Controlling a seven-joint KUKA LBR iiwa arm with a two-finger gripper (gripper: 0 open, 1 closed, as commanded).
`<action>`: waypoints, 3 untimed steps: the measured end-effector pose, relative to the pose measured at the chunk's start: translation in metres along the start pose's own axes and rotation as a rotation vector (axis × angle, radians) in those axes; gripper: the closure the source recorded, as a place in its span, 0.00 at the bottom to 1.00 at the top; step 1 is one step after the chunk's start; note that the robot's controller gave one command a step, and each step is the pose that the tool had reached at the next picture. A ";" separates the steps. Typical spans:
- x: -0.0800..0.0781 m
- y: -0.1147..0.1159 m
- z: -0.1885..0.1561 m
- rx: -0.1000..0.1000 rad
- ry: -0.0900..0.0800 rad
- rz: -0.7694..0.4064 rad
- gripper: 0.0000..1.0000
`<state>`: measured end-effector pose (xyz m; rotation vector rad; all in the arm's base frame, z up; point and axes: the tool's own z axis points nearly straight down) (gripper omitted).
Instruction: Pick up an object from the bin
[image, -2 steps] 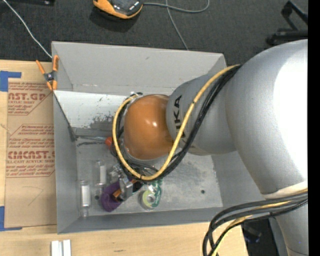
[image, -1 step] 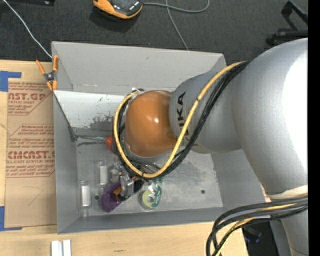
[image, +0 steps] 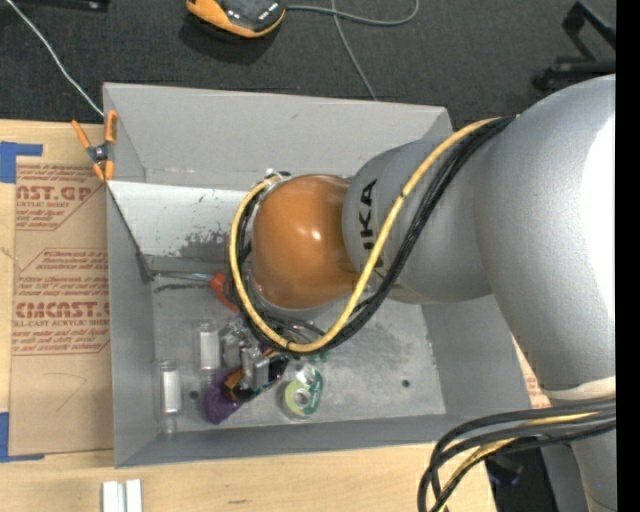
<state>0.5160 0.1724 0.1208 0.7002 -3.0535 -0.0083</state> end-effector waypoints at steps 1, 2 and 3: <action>0.000 0.000 -0.008 0.000 -0.001 0.000 1.00; 0.001 0.001 -0.016 -0.001 0.003 0.000 1.00; 0.001 0.001 -0.032 -0.001 0.004 0.000 1.00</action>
Offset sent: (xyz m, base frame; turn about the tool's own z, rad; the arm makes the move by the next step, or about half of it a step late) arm -0.0001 -0.0001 0.0640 0.0000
